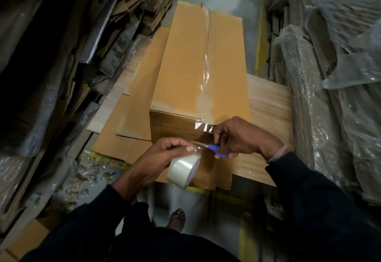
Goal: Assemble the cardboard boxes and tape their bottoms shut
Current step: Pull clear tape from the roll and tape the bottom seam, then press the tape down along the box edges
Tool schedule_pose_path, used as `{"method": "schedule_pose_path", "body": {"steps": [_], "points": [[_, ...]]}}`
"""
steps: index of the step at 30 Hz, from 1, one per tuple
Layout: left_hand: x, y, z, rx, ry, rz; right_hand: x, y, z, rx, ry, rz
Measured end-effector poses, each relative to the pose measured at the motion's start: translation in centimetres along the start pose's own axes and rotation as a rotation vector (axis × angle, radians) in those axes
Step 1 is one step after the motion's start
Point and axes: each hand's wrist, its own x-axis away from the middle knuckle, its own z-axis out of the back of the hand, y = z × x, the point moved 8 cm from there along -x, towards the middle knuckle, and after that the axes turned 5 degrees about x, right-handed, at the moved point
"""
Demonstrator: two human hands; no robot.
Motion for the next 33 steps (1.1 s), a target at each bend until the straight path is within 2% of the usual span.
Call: {"method": "schedule_pose_path", "body": {"steps": [5,8,10,13,16,18,21,24,27,29,31,33], "points": [[1.5,6.4,2.2,-0.054,0.002,-0.188,-1.8,3.6,-4.1,0.133,0.151,-0.043],[2.6,11.6,2.5,-0.163,-0.022,-0.355,-3.1,7.9,-7.7,0.092,0.067,-0.223],[3.3,15.7,2.6,-0.259,0.027,-0.549,-3.0,11.7,-9.3,0.133,0.014,-0.392],[4.5,21.3,1.6,-0.589,0.154,-0.912,-1.1,16.7,-10.5,-0.033,0.040,-0.625],[2.8,23.8,0.3,-0.946,0.294,-1.155,0.9,20.6,-10.9,-0.194,0.181,-0.799],[-0.7,22.9,-0.4,-1.114,0.271,-1.210,1.3,22.1,-11.2,-0.304,0.320,-0.860],[-6.5,19.1,-1.1,-1.397,0.161,-1.199,0.9,23.5,-11.8,-0.490,0.525,-0.915],[-9.2,15.8,-1.9,-1.611,0.053,-1.249,-0.8,24.0,-12.3,-0.604,0.578,-0.912],[-9.8,15.0,-2.2,-1.666,0.027,-1.276,-2.1,24.6,-12.6,-0.717,0.581,-0.927],[-10.0,14.9,-1.9,-1.669,0.034,-1.259,-2.1,24.5,-10.8,-0.696,0.663,-0.910],[-9.9,14.9,-1.7,-1.671,0.042,-1.248,-0.6,22.2,-6.1,-0.686,0.956,-0.756],[-9.8,14.9,-1.7,-1.664,0.042,-1.248,2.4,16.7,-0.3,-0.684,1.250,-0.428]]}}
